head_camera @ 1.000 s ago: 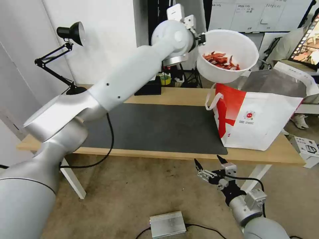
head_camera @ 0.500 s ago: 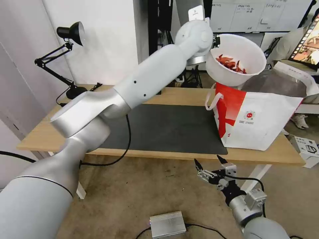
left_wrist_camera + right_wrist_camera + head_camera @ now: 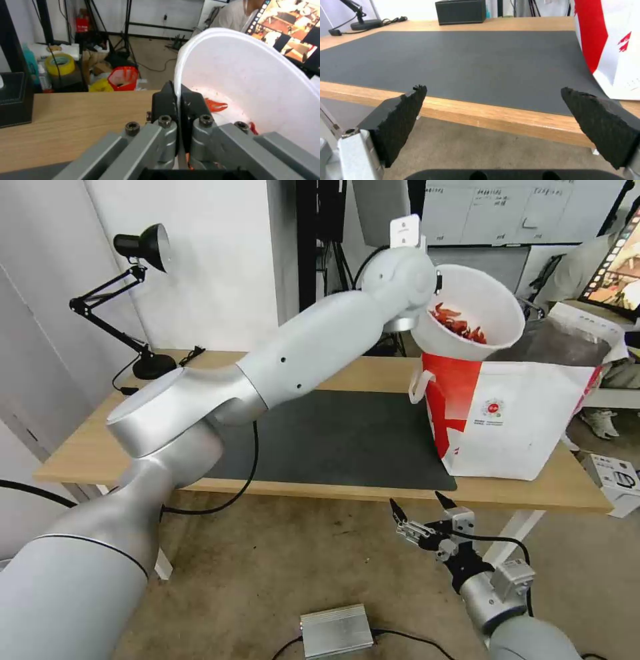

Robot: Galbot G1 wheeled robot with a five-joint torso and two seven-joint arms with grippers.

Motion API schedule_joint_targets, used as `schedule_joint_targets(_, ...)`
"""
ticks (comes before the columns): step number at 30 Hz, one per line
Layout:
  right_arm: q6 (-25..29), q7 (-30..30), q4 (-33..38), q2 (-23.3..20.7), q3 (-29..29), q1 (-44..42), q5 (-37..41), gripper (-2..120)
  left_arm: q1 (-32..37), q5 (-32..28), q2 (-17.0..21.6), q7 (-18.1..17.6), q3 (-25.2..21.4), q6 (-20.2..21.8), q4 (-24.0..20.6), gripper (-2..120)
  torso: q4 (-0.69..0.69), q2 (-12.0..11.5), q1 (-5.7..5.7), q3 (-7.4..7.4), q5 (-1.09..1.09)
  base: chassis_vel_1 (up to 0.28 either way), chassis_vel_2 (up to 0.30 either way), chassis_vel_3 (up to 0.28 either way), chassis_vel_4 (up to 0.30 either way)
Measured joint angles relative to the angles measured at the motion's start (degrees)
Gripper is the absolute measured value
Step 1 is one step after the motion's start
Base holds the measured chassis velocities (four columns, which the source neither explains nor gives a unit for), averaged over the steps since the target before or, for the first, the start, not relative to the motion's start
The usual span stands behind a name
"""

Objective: Pick up the trash from the table and place it into the takeout bag.

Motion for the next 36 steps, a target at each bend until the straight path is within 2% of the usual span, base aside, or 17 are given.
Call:
schedule_joint_targets(11, 0.00, 0.00, 0.00, 0.00, 0.00, 0.00, 0.00, 100, 0.73, 3.04, 0.09, -0.34, 2.30, -0.06, -1.57, 0, 0.00, 0.00, 0.00, 0.00, 0.00, 0.000, 0.000, 0.000, 0.000)
schedule_joint_targets(21, 0.00, 0.00, 0.00, 0.00, 0.00, 0.00, 0.00, 100, 0.60, 8.72, 0.09, 0.27, 5.43, -0.14, -2.95, 0, 0.00, 0.00, 0.00, 0.00, 0.00, 0.000, 0.000, 0.000, 0.000)
schedule_joint_targets(36, 0.00, 0.00, 0.00, 0.00, 0.00, 0.00, 0.00, 100, 0.15, 8.99, 0.17, 2.86, 6.58, -0.09, -3.75, 0, 0.00, -0.01, 0.00, 0.00, 0.00, 0.000, 0.000, 0.000, 0.000)
